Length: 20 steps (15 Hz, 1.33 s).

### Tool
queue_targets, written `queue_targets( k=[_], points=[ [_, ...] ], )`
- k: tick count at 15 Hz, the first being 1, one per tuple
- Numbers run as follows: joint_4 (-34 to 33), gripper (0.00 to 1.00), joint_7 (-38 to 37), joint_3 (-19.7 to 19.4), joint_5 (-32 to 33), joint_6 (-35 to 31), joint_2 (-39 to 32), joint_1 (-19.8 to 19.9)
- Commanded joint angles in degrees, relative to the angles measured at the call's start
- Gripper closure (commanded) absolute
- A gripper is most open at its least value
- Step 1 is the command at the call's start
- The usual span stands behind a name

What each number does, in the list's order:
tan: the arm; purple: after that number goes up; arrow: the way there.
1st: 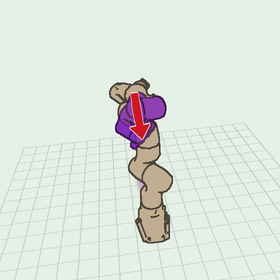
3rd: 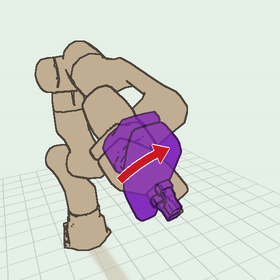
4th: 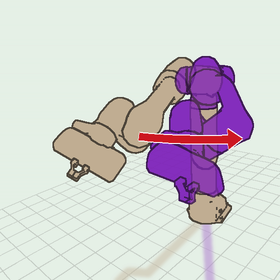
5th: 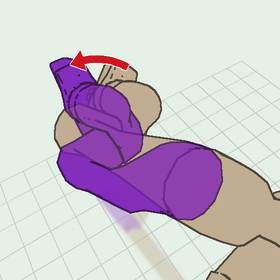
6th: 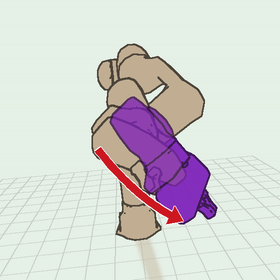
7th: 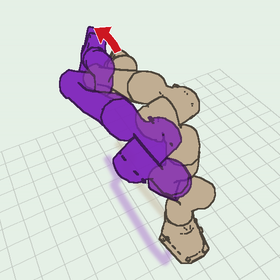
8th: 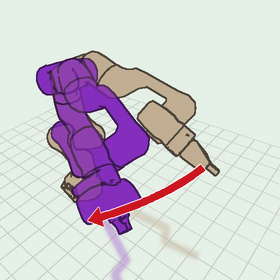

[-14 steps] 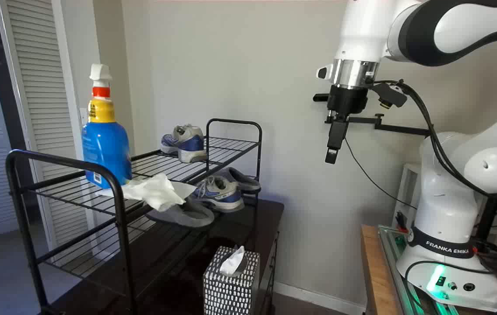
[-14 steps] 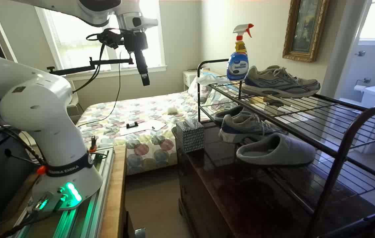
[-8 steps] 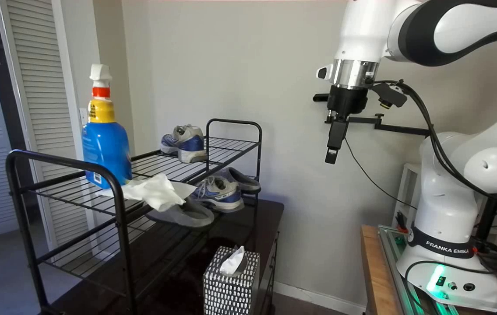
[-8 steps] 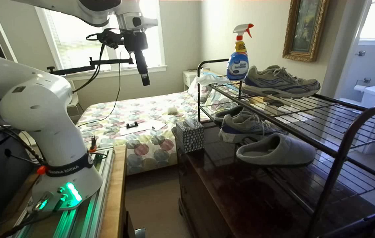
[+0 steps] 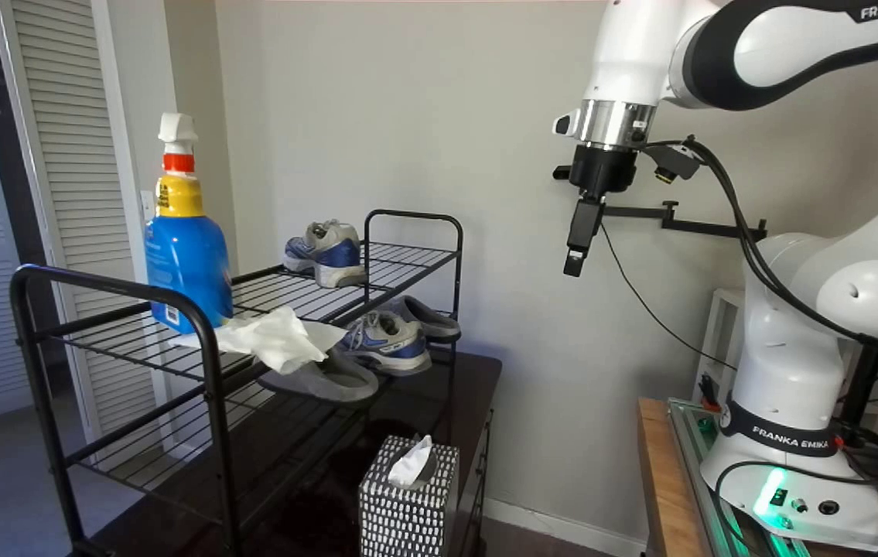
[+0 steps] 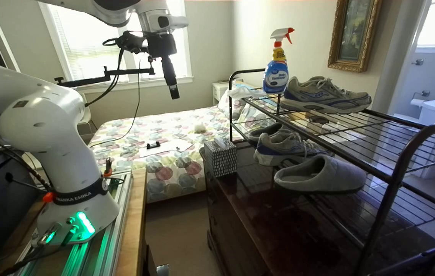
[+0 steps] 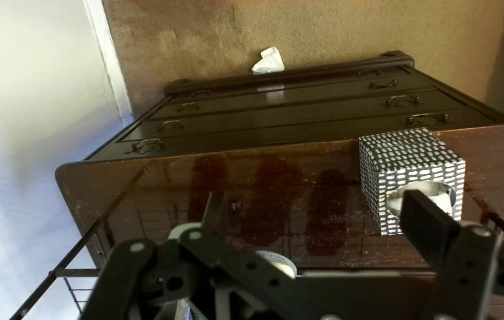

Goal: Move the shoe rack slightly

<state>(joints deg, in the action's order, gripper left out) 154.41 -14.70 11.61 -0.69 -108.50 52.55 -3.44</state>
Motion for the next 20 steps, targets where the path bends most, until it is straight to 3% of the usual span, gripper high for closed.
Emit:
queue_targets(
  k=[1,5,8,11,12,16,20],
  points=[
    [-2.69,0.00,4.71,-4.08,3.42,-1.31,-3.38,2.61],
    [-9.09,0.00,2.09,-5.48,7.18,-1.53,-10.61,7.97],
    [-16.12,0.00,-2.28,-5.02,6.56,-2.35,-17.98,10.54],
    [-21.62,0.00,-3.40,-4.59,8.09,-3.05,-22.71,10.74],
    [-16.91,0.00,-2.09,-6.13,6.52,-3.03,-18.32,9.56],
    [-20.66,0.00,-2.33,-6.06,7.14,-3.24,-22.26,9.38],
    [-25.43,0.00,-14.99,-5.09,4.15,-0.88,-29.87,11.03]
  ],
)
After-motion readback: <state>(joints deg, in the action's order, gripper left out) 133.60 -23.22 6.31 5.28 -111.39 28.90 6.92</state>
